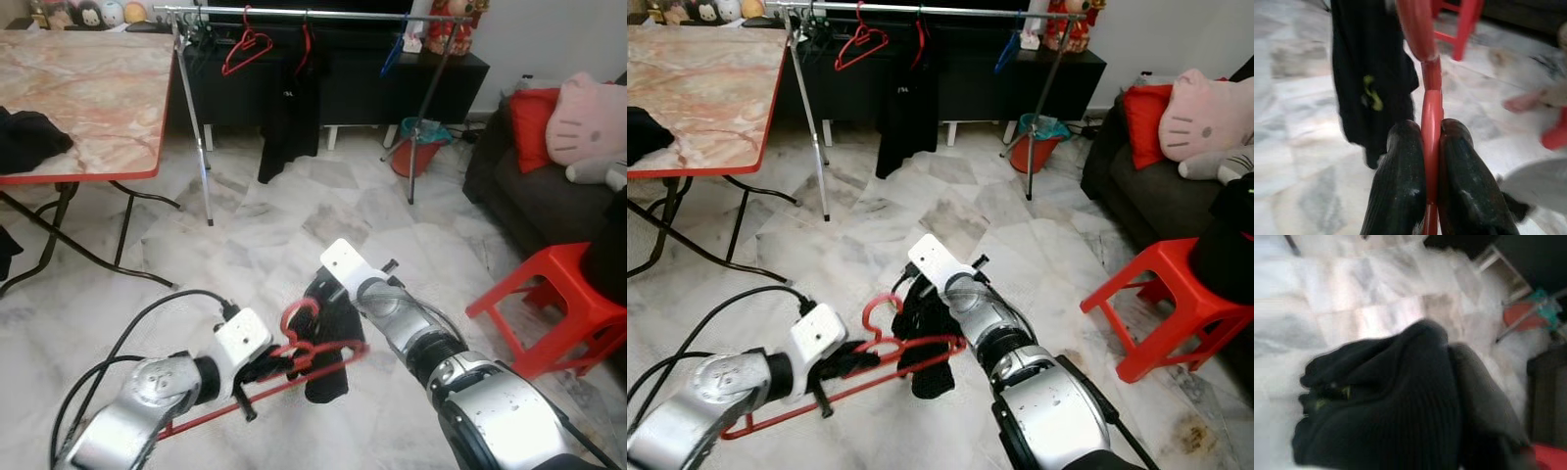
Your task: Hang hanger
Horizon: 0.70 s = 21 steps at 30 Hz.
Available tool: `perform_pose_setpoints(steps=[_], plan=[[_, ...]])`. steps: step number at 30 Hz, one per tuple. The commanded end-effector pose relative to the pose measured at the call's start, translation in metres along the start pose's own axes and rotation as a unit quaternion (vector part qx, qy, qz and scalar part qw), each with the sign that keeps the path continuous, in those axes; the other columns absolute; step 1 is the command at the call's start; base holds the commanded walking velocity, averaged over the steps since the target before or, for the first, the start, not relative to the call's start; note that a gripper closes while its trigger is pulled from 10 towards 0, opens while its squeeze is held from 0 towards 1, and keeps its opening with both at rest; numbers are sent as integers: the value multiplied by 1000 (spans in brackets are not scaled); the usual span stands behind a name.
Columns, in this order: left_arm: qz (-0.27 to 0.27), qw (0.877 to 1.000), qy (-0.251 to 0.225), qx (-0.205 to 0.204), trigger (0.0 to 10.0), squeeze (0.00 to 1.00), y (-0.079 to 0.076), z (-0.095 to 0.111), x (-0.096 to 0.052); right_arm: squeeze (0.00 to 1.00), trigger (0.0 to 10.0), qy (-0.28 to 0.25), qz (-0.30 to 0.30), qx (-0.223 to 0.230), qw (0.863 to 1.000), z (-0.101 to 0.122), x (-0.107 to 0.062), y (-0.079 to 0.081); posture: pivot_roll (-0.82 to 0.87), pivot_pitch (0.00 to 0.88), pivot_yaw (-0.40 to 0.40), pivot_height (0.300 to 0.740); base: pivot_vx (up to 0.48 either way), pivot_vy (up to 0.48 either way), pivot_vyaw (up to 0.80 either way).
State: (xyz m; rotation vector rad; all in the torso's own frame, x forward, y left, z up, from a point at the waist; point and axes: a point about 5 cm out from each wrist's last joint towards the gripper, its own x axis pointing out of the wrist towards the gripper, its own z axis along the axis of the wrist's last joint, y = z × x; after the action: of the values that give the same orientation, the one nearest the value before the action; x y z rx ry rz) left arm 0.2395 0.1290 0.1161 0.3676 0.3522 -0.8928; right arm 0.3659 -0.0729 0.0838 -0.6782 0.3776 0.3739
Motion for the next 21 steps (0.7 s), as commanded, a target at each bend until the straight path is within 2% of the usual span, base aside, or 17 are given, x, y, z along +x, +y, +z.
perform_pose_setpoints(steps=[1,7,16,21], plan=[[12,1000,5,11,10000,0,3,3,3,0,10000,-5,-3,4,1000,2,0,-4,178,0,-133,740,0,0,0],[66,997,25,13,10000,0,16,-2,4,0,10000,-9,-6,1,1000,3,0,-5,172,8,-135,740,0,0,0],[95,994,49,18,10000,0,22,-9,-1,0,10000,-10,-4,-1,1000,4,0,-7,174,20,-138,740,0,0,0],[153,986,62,6,10000,0,34,-14,-2,0,10000,-10,3,-3,1000,3,0,-6,172,26,-138,740,0,0,0]])
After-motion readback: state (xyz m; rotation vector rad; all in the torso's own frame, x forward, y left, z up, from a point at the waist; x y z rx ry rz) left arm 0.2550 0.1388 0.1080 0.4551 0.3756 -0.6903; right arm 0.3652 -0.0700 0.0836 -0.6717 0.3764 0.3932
